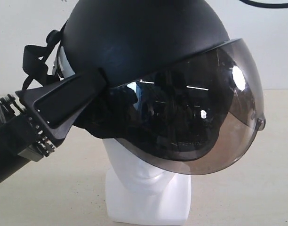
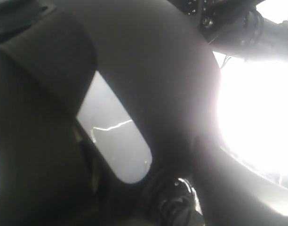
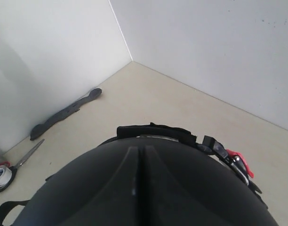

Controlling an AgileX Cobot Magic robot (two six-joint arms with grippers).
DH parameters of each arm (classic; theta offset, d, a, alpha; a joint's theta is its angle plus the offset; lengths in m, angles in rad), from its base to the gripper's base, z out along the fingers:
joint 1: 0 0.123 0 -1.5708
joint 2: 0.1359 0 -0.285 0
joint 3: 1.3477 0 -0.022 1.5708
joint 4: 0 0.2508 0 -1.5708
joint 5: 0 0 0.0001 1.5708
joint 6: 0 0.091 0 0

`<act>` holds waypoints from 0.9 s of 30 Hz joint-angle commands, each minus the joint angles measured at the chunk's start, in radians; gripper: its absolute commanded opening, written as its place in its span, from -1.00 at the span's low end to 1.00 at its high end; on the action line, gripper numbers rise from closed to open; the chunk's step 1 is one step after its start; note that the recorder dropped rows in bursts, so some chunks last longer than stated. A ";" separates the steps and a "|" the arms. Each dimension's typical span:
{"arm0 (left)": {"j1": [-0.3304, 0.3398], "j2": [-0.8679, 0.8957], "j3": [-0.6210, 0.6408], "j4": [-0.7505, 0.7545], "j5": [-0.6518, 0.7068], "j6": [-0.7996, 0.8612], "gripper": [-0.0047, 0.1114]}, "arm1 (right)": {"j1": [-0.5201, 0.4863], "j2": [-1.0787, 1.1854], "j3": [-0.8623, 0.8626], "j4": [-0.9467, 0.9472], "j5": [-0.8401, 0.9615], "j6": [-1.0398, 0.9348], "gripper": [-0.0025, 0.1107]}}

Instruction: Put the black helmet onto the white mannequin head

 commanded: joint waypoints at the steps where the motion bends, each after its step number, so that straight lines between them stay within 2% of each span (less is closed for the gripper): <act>1: 0.031 -0.011 0.017 -0.201 0.070 0.196 -0.84 | 0.049 0.070 0.027 -0.147 0.168 0.020 -0.96; 5: 0.031 -0.011 0.017 -0.208 0.072 0.196 -0.84 | 0.105 0.089 0.027 -0.204 0.137 0.053 -0.96; 8: 0.031 -0.014 0.017 -0.208 0.114 0.196 -0.84 | 0.105 0.093 0.027 -0.246 0.137 0.081 -0.96; 10: 0.031 -0.042 0.017 -0.208 0.196 0.196 -0.71 | 0.105 0.093 0.027 -0.248 0.139 0.081 -0.96; 11: 0.031 -0.074 0.017 -0.208 0.243 0.205 -0.56 | 0.105 0.093 0.027 -0.248 0.141 0.084 -0.96; 14: 0.031 -0.158 0.017 -0.215 0.363 0.231 -0.30 | 0.105 0.093 0.027 -0.250 0.157 0.097 -0.96; 16: 0.031 -0.220 0.017 -0.206 0.476 0.231 -0.24 | 0.105 0.093 0.027 -0.259 0.158 0.106 -0.96; 22: 0.031 -0.486 0.017 -0.177 0.610 0.245 -0.25 | 0.105 0.093 0.027 -0.277 0.166 0.121 -0.96; 27: 0.031 -0.628 0.017 -0.177 0.750 0.249 -0.25 | 0.105 0.093 0.027 -0.277 0.166 0.123 -0.96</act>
